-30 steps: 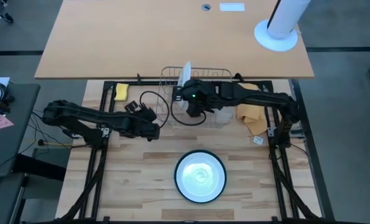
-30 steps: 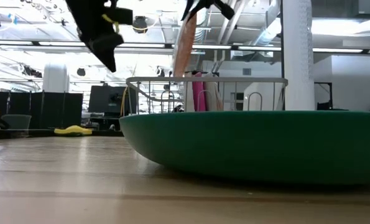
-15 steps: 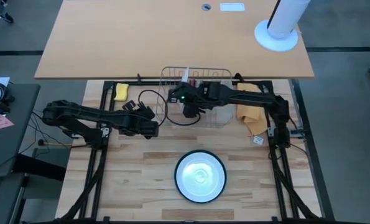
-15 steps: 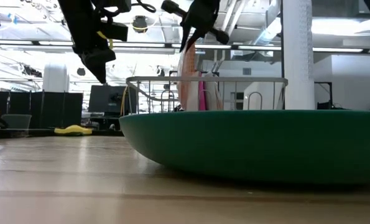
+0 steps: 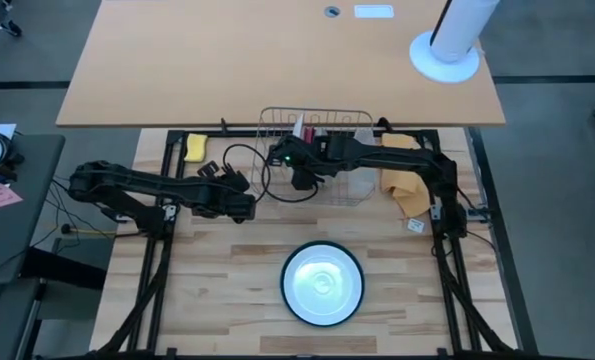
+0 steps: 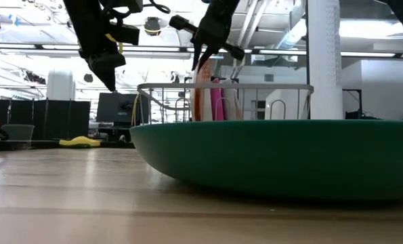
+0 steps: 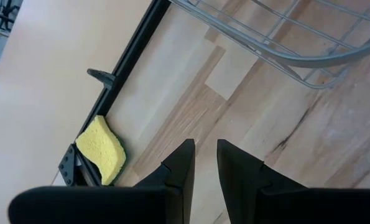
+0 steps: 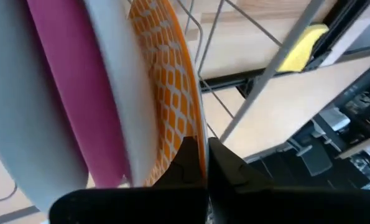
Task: Sort dishes
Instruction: Put the orange plate into the dish rack, then adjust the dish rack
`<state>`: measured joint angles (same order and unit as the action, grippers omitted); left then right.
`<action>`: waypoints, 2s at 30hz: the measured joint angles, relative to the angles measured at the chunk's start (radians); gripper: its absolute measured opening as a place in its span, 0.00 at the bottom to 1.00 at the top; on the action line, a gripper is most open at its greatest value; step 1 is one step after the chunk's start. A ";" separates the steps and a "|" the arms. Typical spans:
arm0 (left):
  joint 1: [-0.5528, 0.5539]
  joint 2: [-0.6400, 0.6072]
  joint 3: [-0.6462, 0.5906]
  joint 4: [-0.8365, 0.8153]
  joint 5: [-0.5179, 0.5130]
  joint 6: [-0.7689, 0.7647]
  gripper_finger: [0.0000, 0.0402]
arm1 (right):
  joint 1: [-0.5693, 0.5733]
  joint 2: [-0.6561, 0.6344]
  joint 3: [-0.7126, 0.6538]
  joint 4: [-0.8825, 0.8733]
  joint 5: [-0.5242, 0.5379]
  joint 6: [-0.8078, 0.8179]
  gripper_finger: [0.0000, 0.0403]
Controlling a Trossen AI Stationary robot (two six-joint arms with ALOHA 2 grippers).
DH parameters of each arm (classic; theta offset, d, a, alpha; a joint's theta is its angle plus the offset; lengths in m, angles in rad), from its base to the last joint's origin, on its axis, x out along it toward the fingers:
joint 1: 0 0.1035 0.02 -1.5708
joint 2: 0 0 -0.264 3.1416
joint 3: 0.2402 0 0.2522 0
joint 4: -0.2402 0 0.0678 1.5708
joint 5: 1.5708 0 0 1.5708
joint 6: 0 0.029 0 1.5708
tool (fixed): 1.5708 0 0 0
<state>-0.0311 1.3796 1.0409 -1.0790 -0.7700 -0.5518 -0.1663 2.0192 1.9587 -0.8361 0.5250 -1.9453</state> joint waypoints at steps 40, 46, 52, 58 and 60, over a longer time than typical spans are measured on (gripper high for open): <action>0.000 0.000 0.001 0.001 -0.005 0.006 0.16 | 0.028 -0.009 0.099 -0.059 0.100 0.237 0.28; -0.008 0.000 0.001 0.001 -0.004 0.016 0.16 | 0.124 -0.010 0.304 -0.297 0.155 0.513 0.37; -0.009 0.000 0.002 0.002 -0.002 0.020 0.16 | 0.239 -0.064 0.366 -0.484 0.156 1.320 0.39; -0.018 0.000 0.002 0.084 -0.009 0.057 0.16 | 0.325 -0.090 0.334 -0.737 0.012 1.979 0.37; -0.025 0.000 0.002 0.127 -0.007 0.077 0.16 | 0.363 -0.132 0.258 -0.704 -0.030 1.995 0.37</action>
<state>-0.0564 1.3796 1.0424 -0.9522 -0.7772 -0.4744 0.1970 1.8871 2.2166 -1.5403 0.4946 0.0501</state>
